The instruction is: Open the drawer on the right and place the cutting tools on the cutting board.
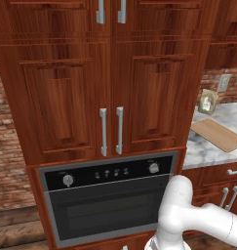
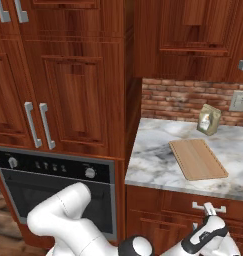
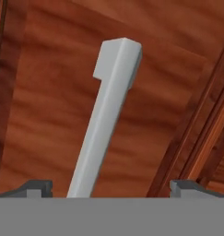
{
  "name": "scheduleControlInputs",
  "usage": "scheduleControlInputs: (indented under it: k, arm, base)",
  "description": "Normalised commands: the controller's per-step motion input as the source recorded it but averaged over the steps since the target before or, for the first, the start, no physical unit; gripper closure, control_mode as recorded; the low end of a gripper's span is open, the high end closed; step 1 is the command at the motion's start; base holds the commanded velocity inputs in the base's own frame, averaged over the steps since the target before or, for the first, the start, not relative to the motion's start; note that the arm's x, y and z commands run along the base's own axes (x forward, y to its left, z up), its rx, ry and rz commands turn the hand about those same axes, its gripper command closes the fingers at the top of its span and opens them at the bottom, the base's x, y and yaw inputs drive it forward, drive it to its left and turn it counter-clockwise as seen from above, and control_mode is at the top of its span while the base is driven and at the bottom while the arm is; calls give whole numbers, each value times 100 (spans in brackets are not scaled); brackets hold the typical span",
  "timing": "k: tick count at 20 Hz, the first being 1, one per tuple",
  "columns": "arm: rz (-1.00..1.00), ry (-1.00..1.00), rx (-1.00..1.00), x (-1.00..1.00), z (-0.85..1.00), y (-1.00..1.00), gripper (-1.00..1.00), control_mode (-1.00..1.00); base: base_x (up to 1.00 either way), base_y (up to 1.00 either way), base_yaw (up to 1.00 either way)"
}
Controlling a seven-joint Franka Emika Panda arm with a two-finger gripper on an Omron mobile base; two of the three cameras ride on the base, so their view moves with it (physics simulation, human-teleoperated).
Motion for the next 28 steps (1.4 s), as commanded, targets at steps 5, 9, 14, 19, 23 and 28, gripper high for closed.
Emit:
scheduleControlInputs:
  k: [5,9,14,19,23,28]
  arm:
    - [0,-9,2,32,-43,0,-100,-100]
    - [-1,-1,0,46,-29,0,100,-100]
    - [-1,-3,0,31,-16,0,100,-100]
    - [0,0,0,16,-4,0,100,-100]
    - [0,1,0,1,-3,0,100,-100]
    - [0,3,-1,-13,-6,0,100,-100]
  base:
    - [0,0,0]
    - [0,0,0]
    - [0,0,0]
    - [0,0,0]
    - [0,0,0]
    - [0,0,0]
